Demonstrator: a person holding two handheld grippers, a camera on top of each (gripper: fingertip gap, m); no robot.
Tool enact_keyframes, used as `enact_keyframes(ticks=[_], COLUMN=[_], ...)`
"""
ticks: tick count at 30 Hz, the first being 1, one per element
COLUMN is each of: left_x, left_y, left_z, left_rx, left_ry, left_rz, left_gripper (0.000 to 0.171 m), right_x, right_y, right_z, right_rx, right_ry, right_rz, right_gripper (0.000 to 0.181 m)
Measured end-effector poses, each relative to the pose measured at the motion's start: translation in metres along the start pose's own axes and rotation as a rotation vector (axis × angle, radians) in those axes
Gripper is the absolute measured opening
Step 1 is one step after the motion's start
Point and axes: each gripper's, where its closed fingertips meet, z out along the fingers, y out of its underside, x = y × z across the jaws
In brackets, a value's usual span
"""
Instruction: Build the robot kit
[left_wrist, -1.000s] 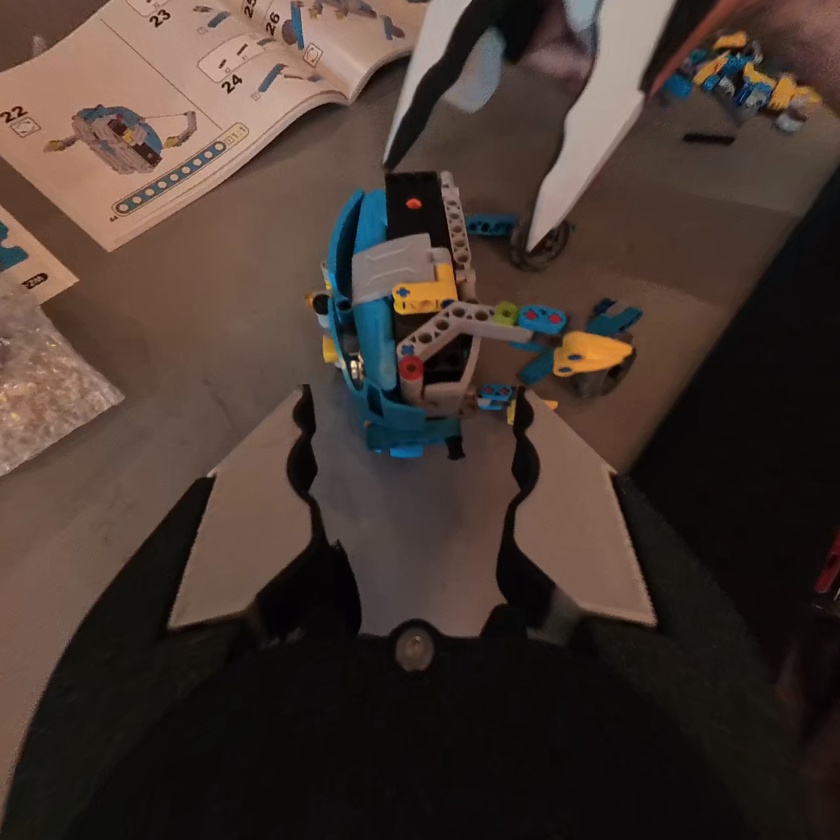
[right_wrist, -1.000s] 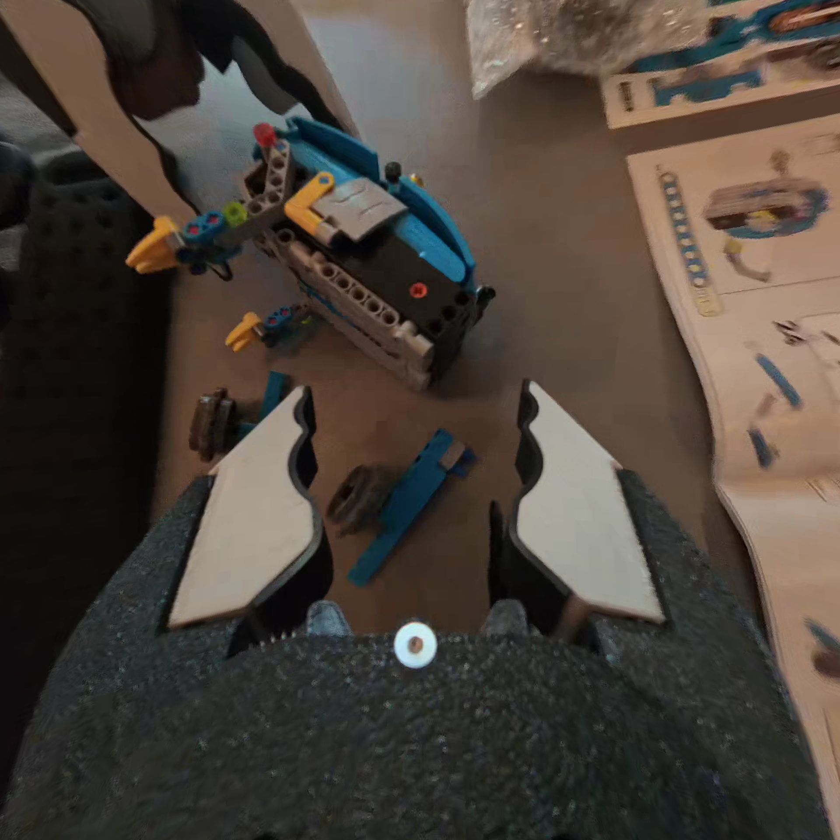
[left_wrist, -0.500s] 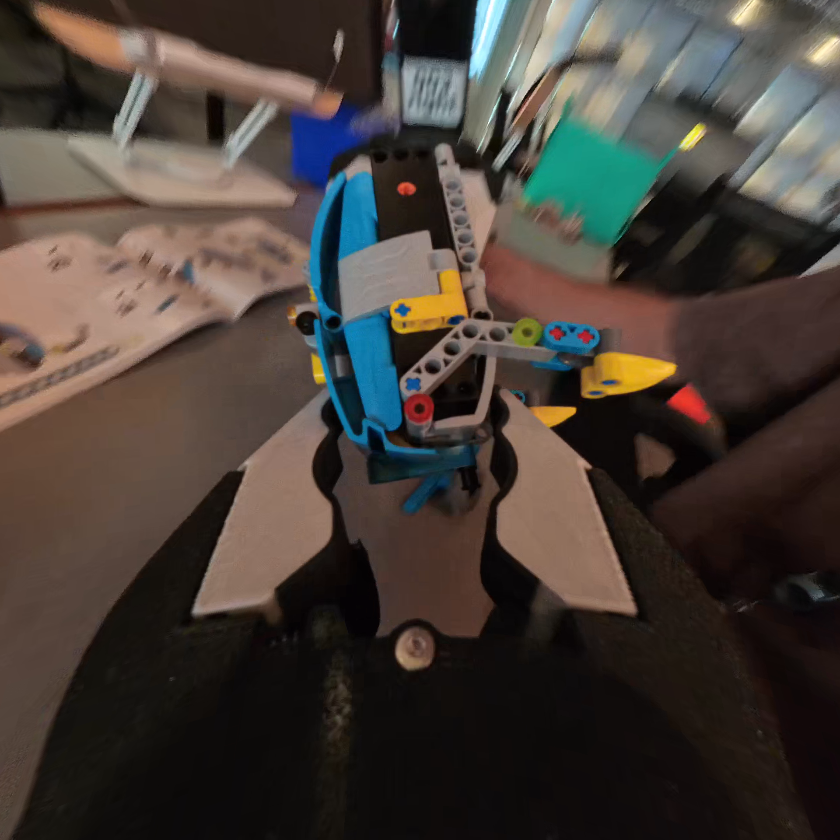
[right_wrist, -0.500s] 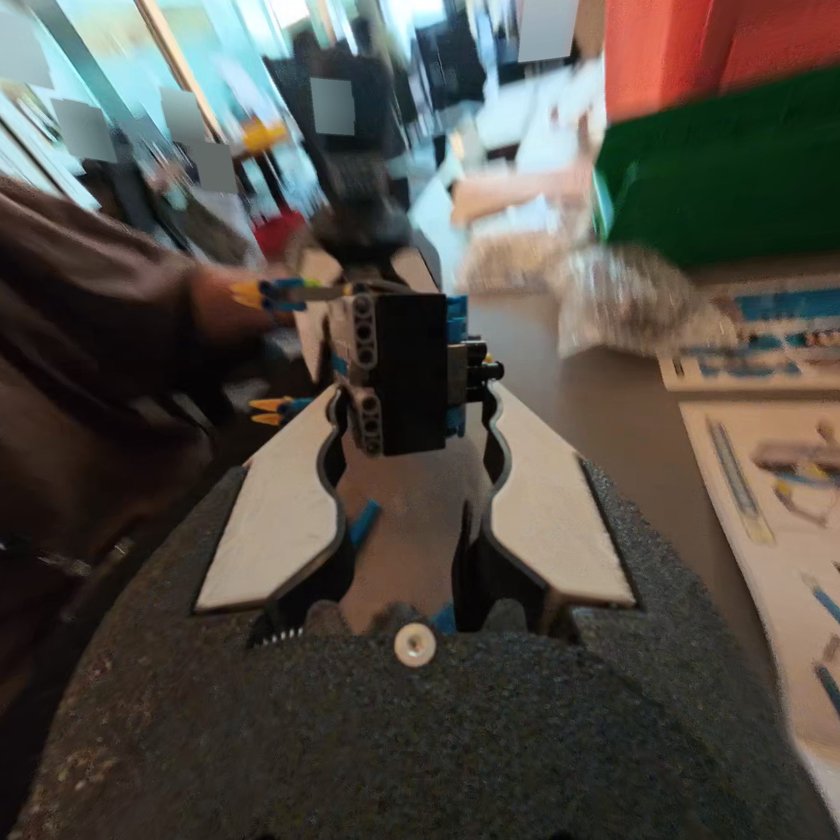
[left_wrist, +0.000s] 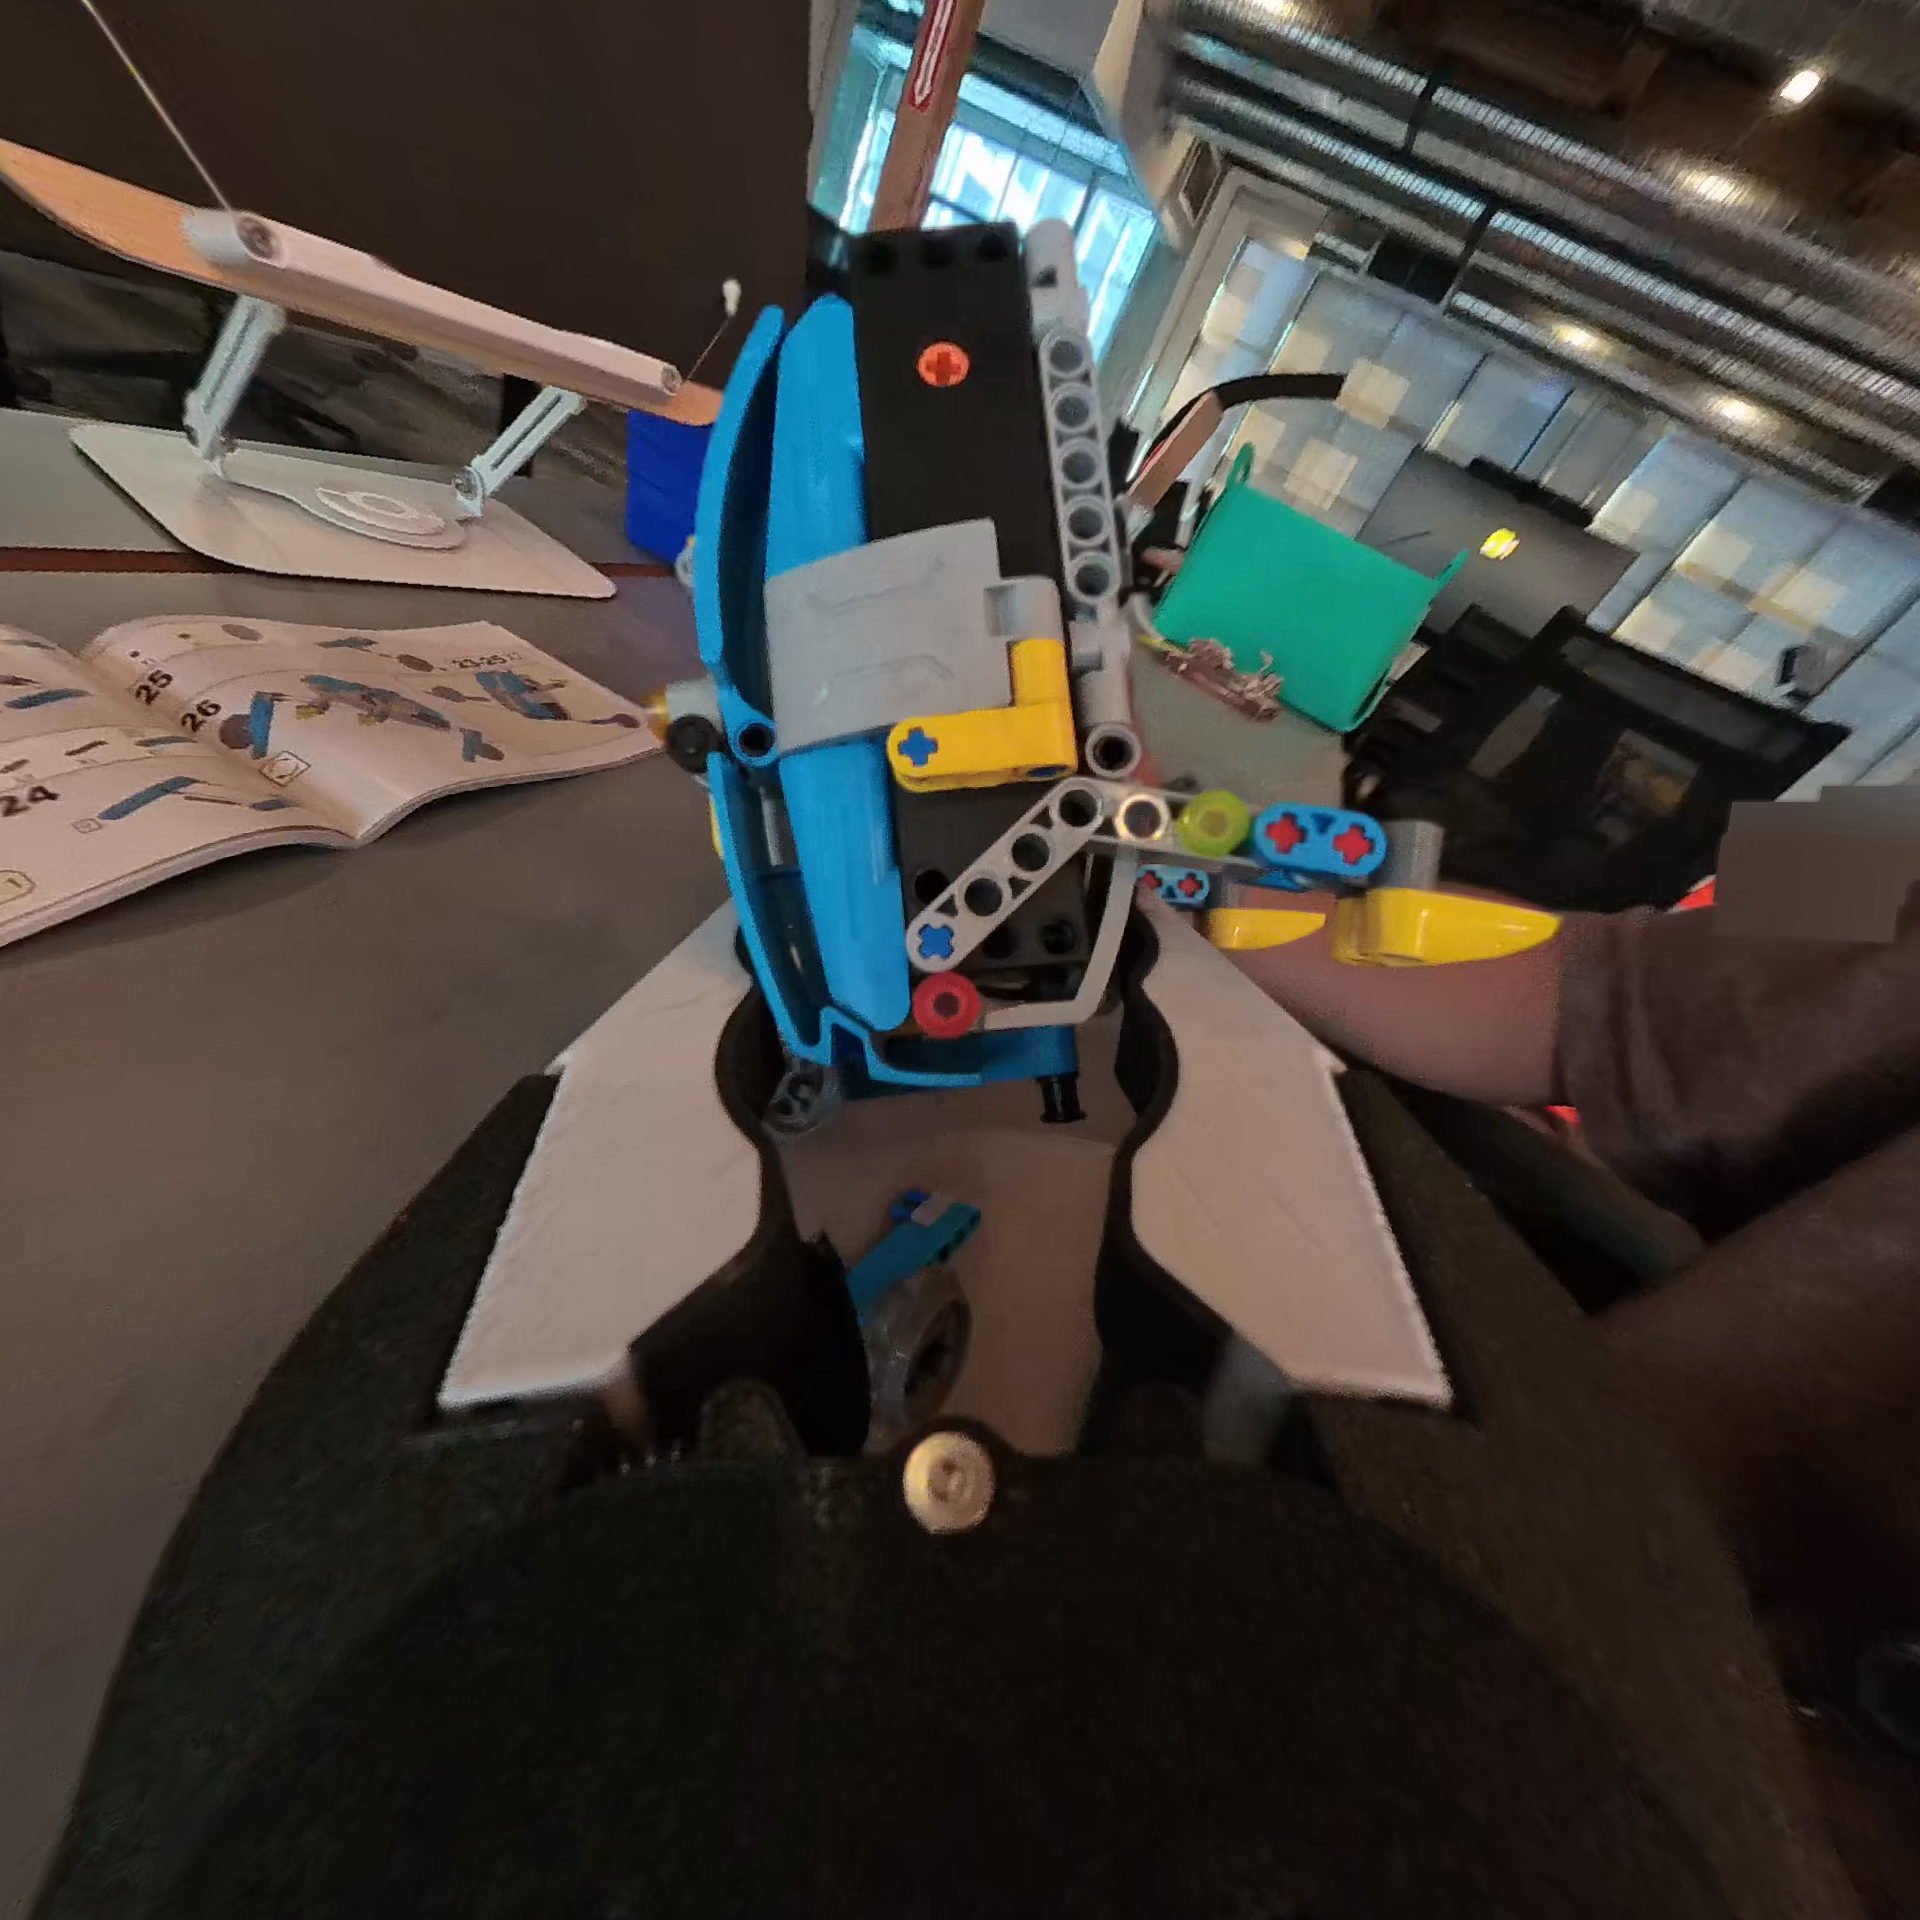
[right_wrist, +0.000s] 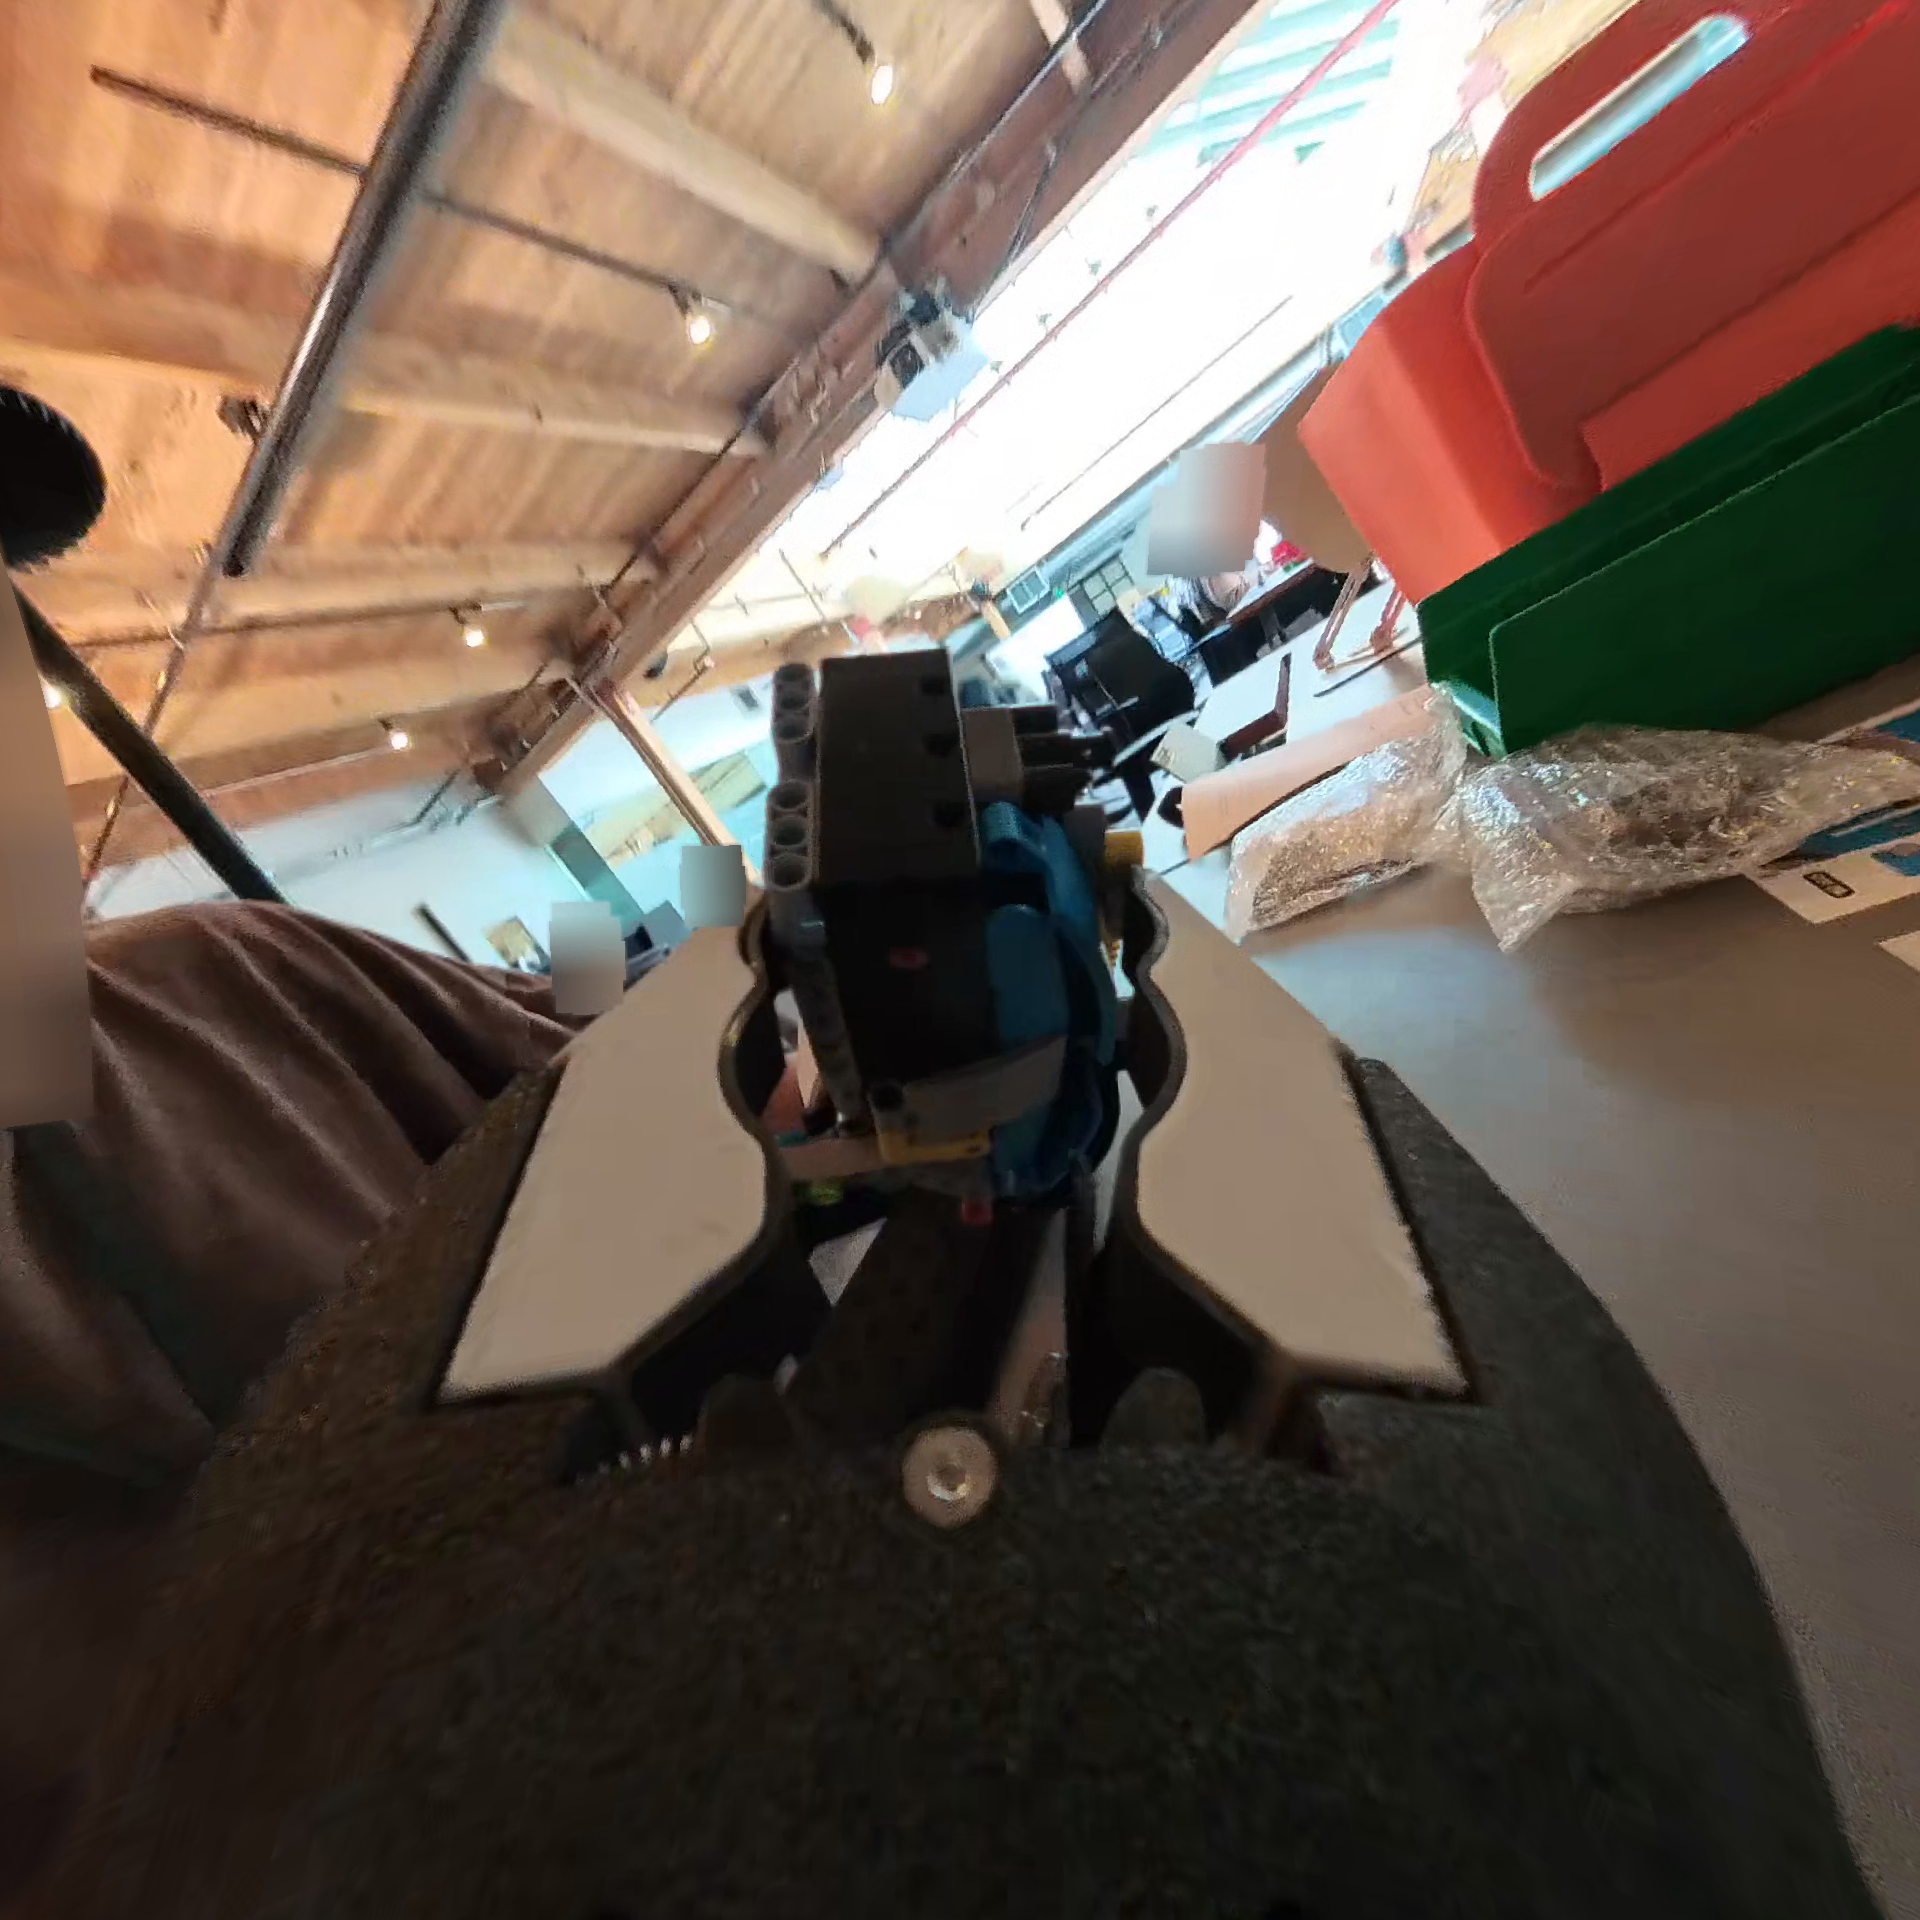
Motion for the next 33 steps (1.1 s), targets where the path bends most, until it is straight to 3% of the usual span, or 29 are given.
enact_keyframes(ticks=[2,3,6,11,16,21,25,29,33], left_x=[0.005,0.011,0.016,0.025,0.017,0.013,0.002,-0.007,-0.012], left_y=[0.005,0.008,0.011,0.009,0.041,0.052,0.066,0.079,0.083], left_z=[0.007,0.011,0.019,0.019,0.041,0.061,0.065,0.058,0.048], left_rx=[-0.012,-0.021,-0.031,-0.078,-0.243,-0.308,-0.409,-0.503,-0.547], left_ry=[0.004,0.037,0.046,0.102,0.064,0.087,0.137,0.133,0.142], left_rz=[0.016,0.004,0.014,0.011,0.003,0.004,0.004,0.151,0.203], left_gripper=[0.063,0.063,0.062,0.063,0.062,0.066,0.064,0.062,0.062], right_x=[0.001,0.004,-0.018,-0.028,-0.022,-0.009,0.011,0.017,0.028], right_y=[0.001,0.004,0.0,0.002,0.009,0.022,0.046,0.066,0.091], right_z=[-0.005,-0.004,-0.006,-0.011,-0.028,-0.066,-0.091,-0.102,-0.107], right_rx=[0.028,0.03,0.044,0.013,-0.034,-0.098,-0.27,-0.433,-0.581], right_ry=[0.013,0.031,-0.059,-0.023,0.08,0.143,0.232,0.302,0.338], right_rz=[0.024,0.032,-0.005,-0.131,-0.166,-0.137,-0.173,-0.31,-0.294], right_gripper=[0.071,0.101,0.077,0.078,0.073,0.071,0.072,0.07,0.068])
